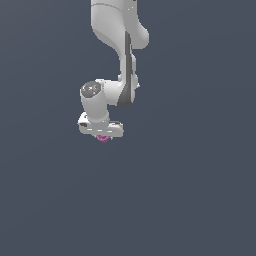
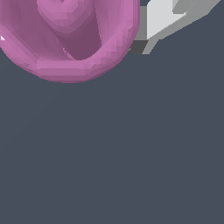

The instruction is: Pick up the object and move it to a goal position.

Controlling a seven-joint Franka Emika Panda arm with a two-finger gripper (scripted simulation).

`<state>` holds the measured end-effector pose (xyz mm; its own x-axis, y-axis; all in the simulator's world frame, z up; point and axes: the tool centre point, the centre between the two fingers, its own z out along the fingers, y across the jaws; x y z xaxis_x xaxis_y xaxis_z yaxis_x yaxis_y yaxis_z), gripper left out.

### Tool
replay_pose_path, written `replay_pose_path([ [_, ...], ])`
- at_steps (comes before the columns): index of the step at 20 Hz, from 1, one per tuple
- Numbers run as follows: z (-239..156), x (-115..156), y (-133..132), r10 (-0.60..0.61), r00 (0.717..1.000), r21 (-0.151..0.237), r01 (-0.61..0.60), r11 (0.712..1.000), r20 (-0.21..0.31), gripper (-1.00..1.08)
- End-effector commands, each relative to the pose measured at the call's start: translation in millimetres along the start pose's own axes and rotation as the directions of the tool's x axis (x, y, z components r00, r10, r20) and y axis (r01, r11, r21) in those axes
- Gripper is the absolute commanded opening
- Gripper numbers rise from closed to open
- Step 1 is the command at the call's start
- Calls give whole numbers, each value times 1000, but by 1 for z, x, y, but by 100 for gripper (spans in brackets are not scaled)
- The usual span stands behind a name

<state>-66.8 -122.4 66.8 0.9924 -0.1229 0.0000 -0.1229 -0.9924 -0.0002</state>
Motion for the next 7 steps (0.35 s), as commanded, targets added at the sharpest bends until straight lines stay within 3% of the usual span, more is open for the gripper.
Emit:
replay_pose_path([
  [1,-1,-4,2,0,1000,0,0,1000,0,-100],
  [7,-1,-4,2,0,1000,0,0,1000,0,-100],
])
